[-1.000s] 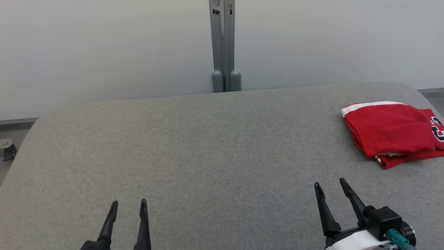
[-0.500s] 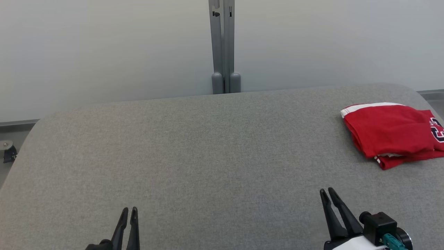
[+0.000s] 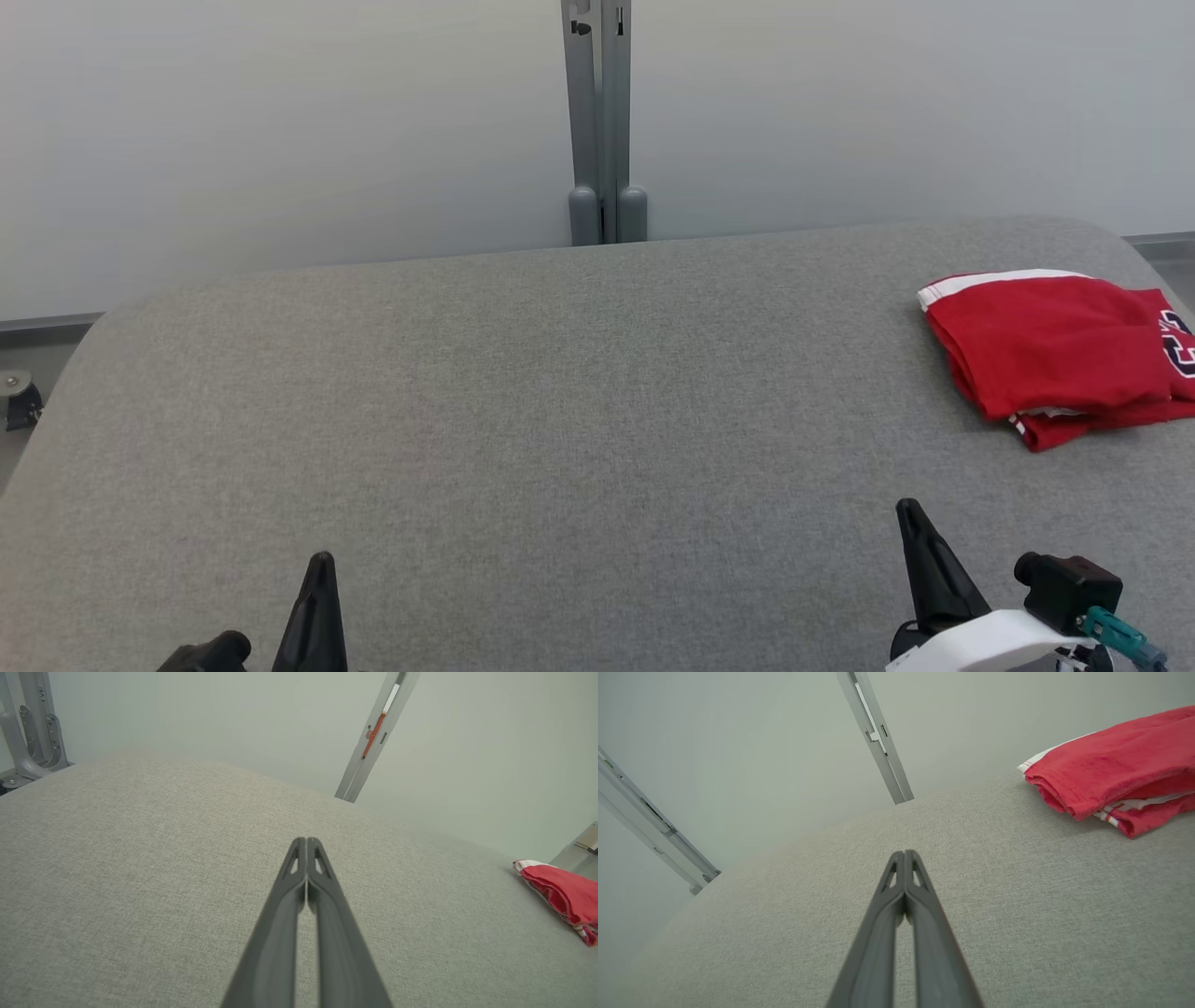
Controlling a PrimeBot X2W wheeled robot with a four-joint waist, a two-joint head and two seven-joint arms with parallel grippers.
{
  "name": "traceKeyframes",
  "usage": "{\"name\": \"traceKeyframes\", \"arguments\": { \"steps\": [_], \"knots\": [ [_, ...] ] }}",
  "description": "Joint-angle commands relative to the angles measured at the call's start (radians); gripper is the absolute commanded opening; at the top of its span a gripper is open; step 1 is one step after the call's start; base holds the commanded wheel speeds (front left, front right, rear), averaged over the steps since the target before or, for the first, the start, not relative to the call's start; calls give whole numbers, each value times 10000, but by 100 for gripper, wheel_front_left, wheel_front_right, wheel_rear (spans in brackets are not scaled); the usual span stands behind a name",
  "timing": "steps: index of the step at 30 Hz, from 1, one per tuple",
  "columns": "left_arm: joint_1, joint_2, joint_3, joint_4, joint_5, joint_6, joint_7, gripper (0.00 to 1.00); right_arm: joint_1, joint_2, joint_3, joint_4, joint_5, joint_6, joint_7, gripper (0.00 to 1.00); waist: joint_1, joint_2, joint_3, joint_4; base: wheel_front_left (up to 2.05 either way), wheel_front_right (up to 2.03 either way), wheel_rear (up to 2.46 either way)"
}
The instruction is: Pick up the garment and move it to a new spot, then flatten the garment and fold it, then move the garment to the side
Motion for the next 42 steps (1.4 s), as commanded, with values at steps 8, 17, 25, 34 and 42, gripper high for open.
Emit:
{"name": "traceKeyframes", "arguments": {
  "steps": [8, 17, 25, 34, 42],
  "knots": [
    [-642, 93, 253, 17, -1612, -134, 349, 0, -569, -106, -174, -24, 1718, -2, 314, 0, 0, 0, 75, -1, 0, 0, 0],
    [-945, 120, 433, 140, -2990, -231, 683, 0, -801, -174, -299, 60, 3176, -3, 591, 0, 0, 0, 153, -2, 0, 0, 0],
    [-1188, 141, 586, 243, -4090, -314, 943, 0, -986, -226, -398, 127, 4343, -2, 819, 0, 0, 0, 222, -3, 0, 0, 0],
    [-1437, 159, 735, 345, -5207, -394, 1226, 0, -1175, -279, -503, 198, 5532, -2, 1046, 0, 0, 0, 298, -3, 0, 0, 0],
    [-1641, 173, 868, 429, -6143, -453, 1445, 0, -1336, -321, -592, 257, 6518, -3, 1240, 0, 0, 0, 367, -4, 0, 0, 0]
  ]
}}
